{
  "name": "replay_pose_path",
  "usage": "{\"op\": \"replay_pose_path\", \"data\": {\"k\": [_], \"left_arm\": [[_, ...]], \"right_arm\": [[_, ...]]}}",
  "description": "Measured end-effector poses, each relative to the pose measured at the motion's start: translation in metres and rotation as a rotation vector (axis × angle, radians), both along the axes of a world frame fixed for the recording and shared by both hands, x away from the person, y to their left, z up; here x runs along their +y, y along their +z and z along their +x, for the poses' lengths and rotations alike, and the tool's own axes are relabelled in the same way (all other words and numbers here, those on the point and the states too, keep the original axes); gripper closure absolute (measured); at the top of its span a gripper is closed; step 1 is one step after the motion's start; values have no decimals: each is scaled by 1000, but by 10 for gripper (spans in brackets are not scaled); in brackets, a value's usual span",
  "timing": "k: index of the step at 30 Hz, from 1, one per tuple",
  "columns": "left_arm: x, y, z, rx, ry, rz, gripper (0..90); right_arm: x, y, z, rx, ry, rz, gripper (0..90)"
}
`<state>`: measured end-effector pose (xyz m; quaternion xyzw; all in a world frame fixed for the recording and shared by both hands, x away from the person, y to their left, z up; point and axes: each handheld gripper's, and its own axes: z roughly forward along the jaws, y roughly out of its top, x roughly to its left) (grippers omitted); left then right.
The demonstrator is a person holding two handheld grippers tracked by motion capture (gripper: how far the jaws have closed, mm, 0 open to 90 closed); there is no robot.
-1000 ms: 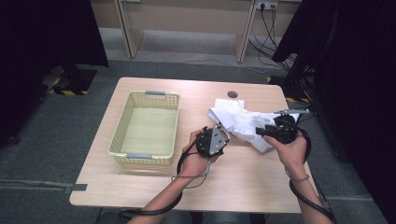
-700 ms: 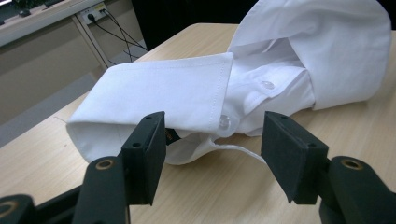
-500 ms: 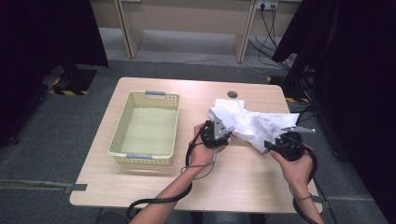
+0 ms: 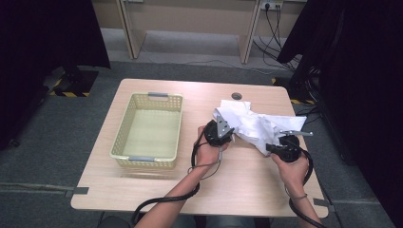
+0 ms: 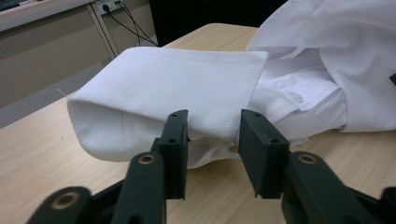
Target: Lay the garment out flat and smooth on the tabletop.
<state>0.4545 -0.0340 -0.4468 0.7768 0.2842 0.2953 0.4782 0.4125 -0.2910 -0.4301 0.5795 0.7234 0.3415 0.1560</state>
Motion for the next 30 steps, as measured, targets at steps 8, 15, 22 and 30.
{"op": "replay_pose_path", "data": {"k": [8, 15, 22, 30], "left_arm": [[-3, 1, 2, -6, 1, 6, 679], [-6, 4, 2, -14, -11, 14, 668], [-5, 2, 4, -5, -21, 21, 660], [-2, 1, 5, -2, -23, 29, 646]], "right_arm": [[3, 6, -5, -19, 55, 42, 893], [18, 9, -13, -47, 177, 80, 893], [39, 4, -20, -10, 294, 112, 893], [59, 0, -32, 31, 397, 111, 892]]}}
